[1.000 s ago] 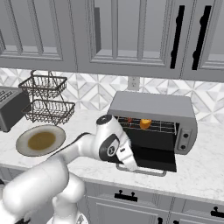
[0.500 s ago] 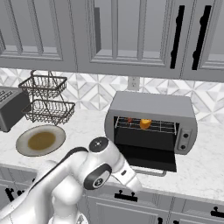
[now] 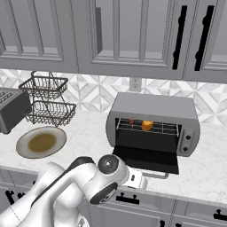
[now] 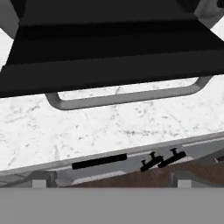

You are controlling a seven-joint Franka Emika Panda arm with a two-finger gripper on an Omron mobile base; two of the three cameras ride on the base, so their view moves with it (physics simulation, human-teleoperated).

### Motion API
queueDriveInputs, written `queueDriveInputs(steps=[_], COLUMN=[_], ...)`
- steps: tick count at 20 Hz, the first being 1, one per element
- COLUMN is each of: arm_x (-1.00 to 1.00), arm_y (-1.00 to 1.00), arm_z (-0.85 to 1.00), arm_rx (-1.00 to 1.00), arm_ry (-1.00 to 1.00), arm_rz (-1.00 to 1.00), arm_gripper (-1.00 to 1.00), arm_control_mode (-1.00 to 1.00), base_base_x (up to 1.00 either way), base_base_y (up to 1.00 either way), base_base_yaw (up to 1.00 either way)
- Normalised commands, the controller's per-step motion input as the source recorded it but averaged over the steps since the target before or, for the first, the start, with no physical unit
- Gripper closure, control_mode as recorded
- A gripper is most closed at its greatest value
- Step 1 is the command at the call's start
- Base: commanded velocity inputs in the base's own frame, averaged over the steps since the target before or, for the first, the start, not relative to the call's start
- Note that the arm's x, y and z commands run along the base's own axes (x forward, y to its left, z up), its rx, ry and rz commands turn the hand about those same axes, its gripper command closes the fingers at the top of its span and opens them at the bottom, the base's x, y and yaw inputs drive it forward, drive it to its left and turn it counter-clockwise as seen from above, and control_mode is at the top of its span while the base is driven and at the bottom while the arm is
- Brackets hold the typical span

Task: Pick up the kebab skewer and baguette bread, and place them inside the toaster oven. Close the toaster oven door and start by setting the timer.

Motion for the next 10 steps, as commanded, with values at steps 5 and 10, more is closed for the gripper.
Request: queueDriveInputs(steps=[5,10], arm_x=[0.57,0.28], arm_y=[-0.02,0.0], arm_z=[-0.18,-0.25], arm_rx=[0.0,0.0], arm_ry=[0.02,0.05], arm_rz=[0.25,0.05], arm_gripper=[-1.0,-1.0], arm_control_mode=[-1.0,-1.0], base_base_x=[0.0,0.0], base_base_y=[0.0,0.0], base_base_yaw=[0.0,0.0])
